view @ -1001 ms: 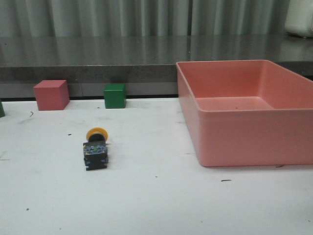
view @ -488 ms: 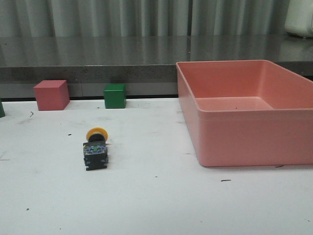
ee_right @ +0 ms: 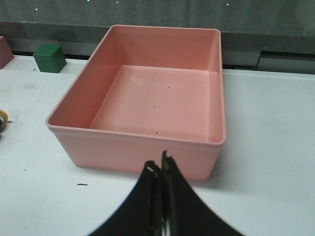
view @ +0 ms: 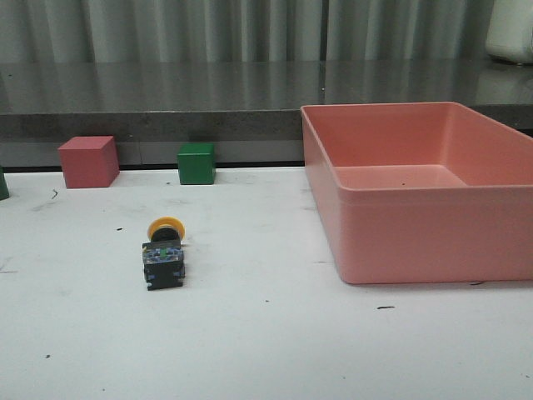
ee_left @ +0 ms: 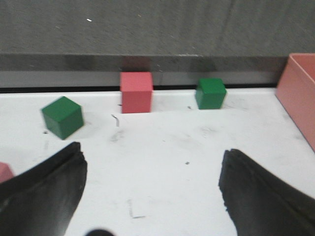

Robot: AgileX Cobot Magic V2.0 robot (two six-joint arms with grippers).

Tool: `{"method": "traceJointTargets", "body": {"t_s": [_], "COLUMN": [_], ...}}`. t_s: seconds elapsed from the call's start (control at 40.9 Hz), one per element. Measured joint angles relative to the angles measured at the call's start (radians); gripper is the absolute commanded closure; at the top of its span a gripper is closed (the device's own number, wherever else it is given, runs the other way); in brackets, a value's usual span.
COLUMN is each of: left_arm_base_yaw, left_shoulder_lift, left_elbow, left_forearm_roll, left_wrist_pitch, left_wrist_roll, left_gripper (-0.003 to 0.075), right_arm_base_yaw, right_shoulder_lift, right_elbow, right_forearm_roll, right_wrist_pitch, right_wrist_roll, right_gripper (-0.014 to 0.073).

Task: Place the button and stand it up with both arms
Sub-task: 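Lower the left gripper over the lying button, fingers open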

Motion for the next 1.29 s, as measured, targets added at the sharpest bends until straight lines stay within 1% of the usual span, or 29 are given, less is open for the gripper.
{"method": "traceJointTargets", "body": {"t_s": [0.073,0.147,0.269,0.415,0.562,0.855,1.099,1.294], "left_arm_base_yaw": [-0.081,-0.141,-0.195,-0.202,-0.202,-0.202,-0.202,-0.202], "left_shoulder_lift": [0.123,0.244,0.443,0.660,0.831,1.062,1.208,1.307], "left_elbow": [-0.075,-0.159,-0.327,-0.515,-0.655,-0.827,-0.944,-1.039], "left_forearm_roll": [-0.023,-0.051,-0.119,-0.179,-0.204,-0.252,-0.250,-0.220], "left_wrist_pitch": [0.029,0.091,0.255,0.450,0.575,0.672,0.762,0.866], "left_wrist_roll": [0.000,0.000,0.000,0.000,0.000,-0.017,-0.072,-0.116], "left_gripper": [0.0192,0.0192,0.0192,0.0192,0.0192,0.0192,0.0192,0.0194], "right_arm_base_yaw": [0.000,0.000,0.000,0.000,0.000,0.000,0.000,0.000], "right_shoulder_lift": [0.000,0.000,0.000,0.000,0.000,0.000,0.000,0.000], "right_elbow": [0.000,0.000,0.000,0.000,0.000,0.000,0.000,0.000], "right_forearm_roll": [0.000,0.000,0.000,0.000,0.000,0.000,0.000,0.000], "right_wrist_pitch": [0.000,0.000,0.000,0.000,0.000,-0.002,-0.002,-0.002], "right_wrist_roll": [0.000,0.000,0.000,0.000,0.000,0.000,0.000,0.000], "right_gripper": [0.0663,0.0663,0.0663,0.0663,0.0663,0.0663,0.0663,0.0663]}}
